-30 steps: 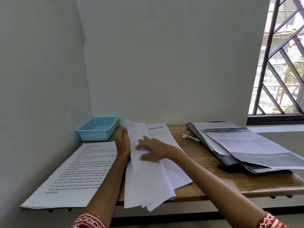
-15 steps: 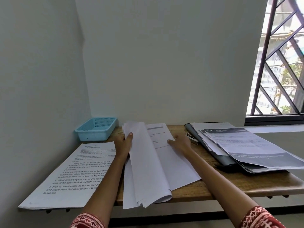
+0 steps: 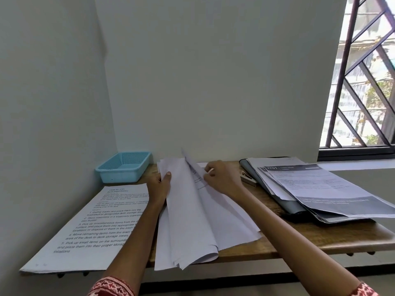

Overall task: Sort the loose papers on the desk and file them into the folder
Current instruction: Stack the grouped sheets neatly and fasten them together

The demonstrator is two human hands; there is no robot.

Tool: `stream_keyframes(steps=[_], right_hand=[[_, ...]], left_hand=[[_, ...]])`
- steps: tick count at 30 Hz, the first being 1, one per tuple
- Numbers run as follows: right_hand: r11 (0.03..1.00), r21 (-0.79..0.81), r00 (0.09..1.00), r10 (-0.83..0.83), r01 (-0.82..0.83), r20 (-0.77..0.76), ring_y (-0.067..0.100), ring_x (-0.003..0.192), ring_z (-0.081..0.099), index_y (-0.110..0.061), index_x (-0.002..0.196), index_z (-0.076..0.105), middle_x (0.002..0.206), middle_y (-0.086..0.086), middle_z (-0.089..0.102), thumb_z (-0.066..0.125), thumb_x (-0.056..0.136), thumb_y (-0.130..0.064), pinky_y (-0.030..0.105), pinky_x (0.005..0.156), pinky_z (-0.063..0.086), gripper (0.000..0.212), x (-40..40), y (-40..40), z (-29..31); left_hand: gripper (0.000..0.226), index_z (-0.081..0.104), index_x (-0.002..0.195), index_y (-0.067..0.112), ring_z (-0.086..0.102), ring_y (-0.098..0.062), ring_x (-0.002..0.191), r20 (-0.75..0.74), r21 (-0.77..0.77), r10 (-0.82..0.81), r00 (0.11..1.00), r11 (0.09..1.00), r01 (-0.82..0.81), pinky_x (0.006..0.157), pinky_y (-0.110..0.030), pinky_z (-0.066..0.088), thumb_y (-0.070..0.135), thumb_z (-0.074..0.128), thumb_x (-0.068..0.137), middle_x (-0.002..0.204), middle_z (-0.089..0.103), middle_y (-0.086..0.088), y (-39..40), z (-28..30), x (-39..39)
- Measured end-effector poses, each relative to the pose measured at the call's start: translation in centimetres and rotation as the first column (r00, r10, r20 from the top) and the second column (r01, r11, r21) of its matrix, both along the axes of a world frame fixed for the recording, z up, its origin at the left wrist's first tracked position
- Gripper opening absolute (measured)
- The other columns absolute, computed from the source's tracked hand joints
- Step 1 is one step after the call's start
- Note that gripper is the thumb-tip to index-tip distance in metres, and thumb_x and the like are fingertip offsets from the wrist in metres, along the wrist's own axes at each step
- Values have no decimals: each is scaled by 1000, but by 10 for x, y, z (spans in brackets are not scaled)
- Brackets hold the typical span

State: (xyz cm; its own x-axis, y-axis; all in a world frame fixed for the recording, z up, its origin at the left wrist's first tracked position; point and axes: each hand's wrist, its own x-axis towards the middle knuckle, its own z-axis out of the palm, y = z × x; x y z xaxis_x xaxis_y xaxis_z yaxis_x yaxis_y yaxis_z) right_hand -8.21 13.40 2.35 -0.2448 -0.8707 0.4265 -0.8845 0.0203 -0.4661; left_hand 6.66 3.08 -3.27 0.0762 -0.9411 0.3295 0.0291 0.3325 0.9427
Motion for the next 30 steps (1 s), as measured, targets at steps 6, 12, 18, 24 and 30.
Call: stream_keyframes(steps=[6,12,18,24,30], right_hand=[[927,151,938,328,-343,113,21,117,55,-16,127,57,126,5,60,54,93,-26,28,92,41,35,34,13,16],[758,465,813,568,-457,-128,25,131,41,-8,137,46,140,10,47,53,96,-34,34,107,31,49,40,7,-7],[848,88,839,493,-523,232,15,110,61,-9,113,67,115,5,68,64,90,-26,33,101,45,28,22,-1,-7],[986,144,967,-115,84,227,19,105,51,-14,113,53,109,6,53,58,90,-41,30,83,37,36,-48,-41,-32],[988,100,910,-144,114,388,21,89,61,-15,77,58,90,3,65,76,77,-19,29,75,47,19,-59,-40,-46]], left_hand=[[22,55,69,8,49,-16,61,8,-15,-12,1000,1000,12,63,-28,41,11,58,90,66,54,-6,-4,-4,4],[25,52,77,27,47,-11,86,-115,-103,78,990,991,-91,86,-27,38,21,43,100,94,52,1,10,9,-2],[18,66,102,1,64,-25,89,61,-42,-9,998,999,12,72,-25,47,13,60,90,100,67,-16,3,-1,2],[20,62,109,2,57,-6,74,-4,-50,-28,1000,998,28,60,-16,42,7,58,91,98,62,-5,7,1,3],[20,62,110,2,58,-15,81,-16,-46,-23,1000,999,22,66,-19,42,7,58,90,99,61,-4,5,0,2]])
